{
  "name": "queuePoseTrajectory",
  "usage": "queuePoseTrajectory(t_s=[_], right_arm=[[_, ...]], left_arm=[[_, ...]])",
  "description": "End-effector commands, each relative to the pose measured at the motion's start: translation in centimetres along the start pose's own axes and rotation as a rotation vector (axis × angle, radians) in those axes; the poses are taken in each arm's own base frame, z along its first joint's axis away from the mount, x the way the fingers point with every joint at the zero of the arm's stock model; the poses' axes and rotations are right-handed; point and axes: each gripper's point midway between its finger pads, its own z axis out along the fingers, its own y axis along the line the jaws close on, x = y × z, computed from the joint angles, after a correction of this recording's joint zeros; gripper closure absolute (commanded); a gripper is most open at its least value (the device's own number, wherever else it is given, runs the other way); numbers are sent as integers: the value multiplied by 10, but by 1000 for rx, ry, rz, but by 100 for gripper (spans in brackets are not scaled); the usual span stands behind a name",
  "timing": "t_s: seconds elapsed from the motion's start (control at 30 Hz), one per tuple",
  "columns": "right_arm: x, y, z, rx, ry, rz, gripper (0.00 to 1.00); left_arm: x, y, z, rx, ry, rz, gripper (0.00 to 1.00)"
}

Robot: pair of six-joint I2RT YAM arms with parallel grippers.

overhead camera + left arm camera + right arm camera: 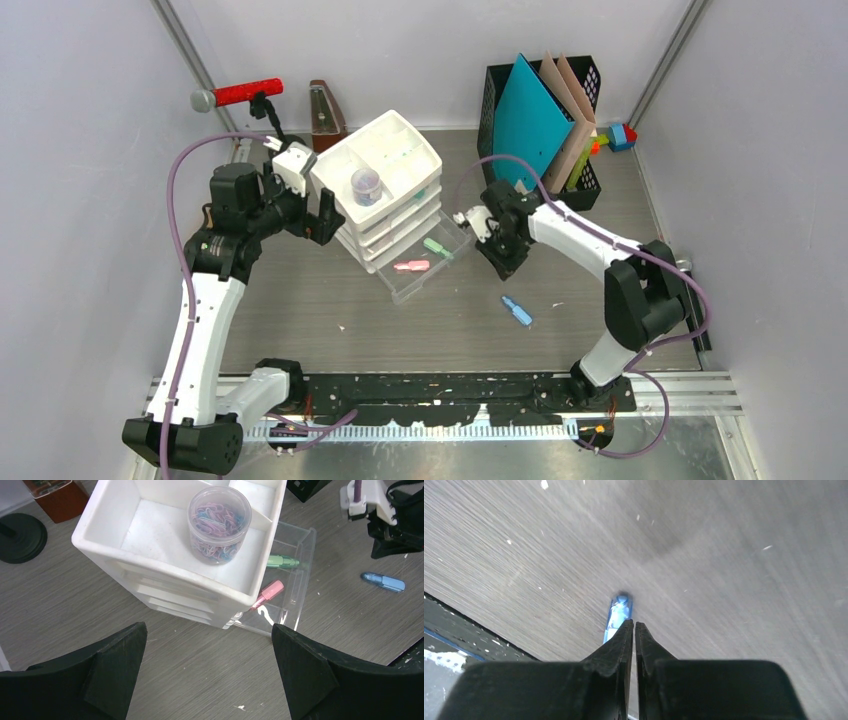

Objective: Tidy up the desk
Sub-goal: Pick up the stationery from the center of the board.

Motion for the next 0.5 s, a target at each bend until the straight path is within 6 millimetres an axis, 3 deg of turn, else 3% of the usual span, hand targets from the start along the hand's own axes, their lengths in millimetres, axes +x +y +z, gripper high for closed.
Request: queuePoseTrajectory(t_s=[0.0, 0.1, 0.13, 0.27, 0.33, 0.47], right_arm=[[-44, -5, -31, 11, -118, -91, 89], [-57, -4, -38, 17, -118, -141, 89], [-62, -4, -42, 19, -123, -151, 82], [-47, 1, -34, -7, -63, -131, 53], [-36, 2, -29, -4, -45, -118, 43], [-11, 5, -14, 3, -15, -93, 34]], left_arm=[[-14, -1, -3, 5, -49, 24, 0], [-15, 0, -6, -3, -50, 31, 0], [-15, 0, -7, -7, -49, 34, 0], [-13, 1, -9, -15, -43, 43, 0], [-13, 1, -7, -10, -42, 41, 0], [-14, -1, -4, 5, -45, 34, 0]])
